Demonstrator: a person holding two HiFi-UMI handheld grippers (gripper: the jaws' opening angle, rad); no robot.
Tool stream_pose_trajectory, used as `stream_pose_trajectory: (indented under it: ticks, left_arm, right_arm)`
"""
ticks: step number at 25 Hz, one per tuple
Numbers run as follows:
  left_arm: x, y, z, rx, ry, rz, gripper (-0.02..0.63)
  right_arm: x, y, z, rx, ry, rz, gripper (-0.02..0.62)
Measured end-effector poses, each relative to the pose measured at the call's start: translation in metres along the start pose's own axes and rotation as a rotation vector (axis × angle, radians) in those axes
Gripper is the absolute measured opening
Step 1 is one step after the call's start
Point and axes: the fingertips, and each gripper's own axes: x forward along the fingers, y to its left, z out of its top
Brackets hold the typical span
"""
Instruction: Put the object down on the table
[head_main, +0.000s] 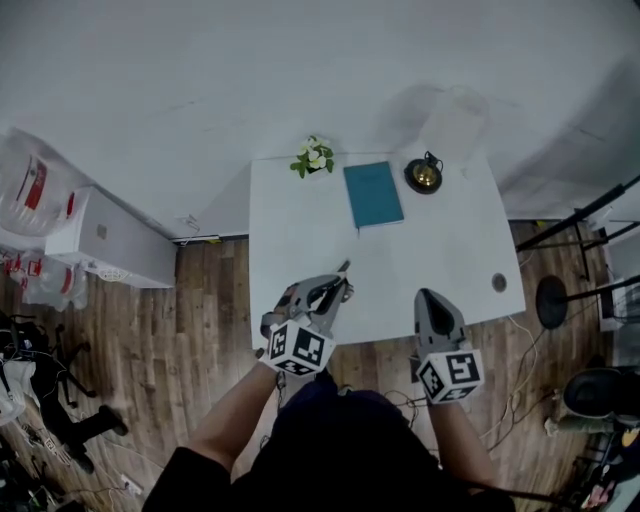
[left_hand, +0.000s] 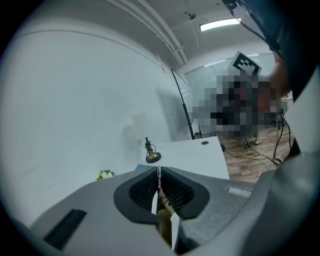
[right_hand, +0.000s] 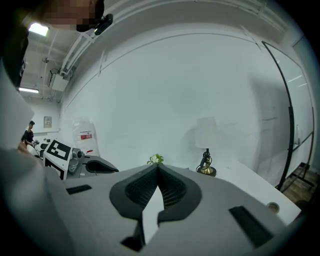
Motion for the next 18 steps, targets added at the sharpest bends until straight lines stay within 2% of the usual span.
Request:
stream_pose_trajectory:
  ticks: [9, 18]
  left_arm:
    - [0.044, 0.024, -0.034, 0.015, 0.047, -0.016, 0.026]
    - [0.098, 0.037, -0.061, 0.032, 0.136, 0.038, 0.026]
  right_arm:
    - [0.035, 0.0, -0.019, 0.02, 0.059, 0.006, 0.006]
    - [0.053, -0.032, -0.037, 0.036, 0.111, 0.059, 0.006]
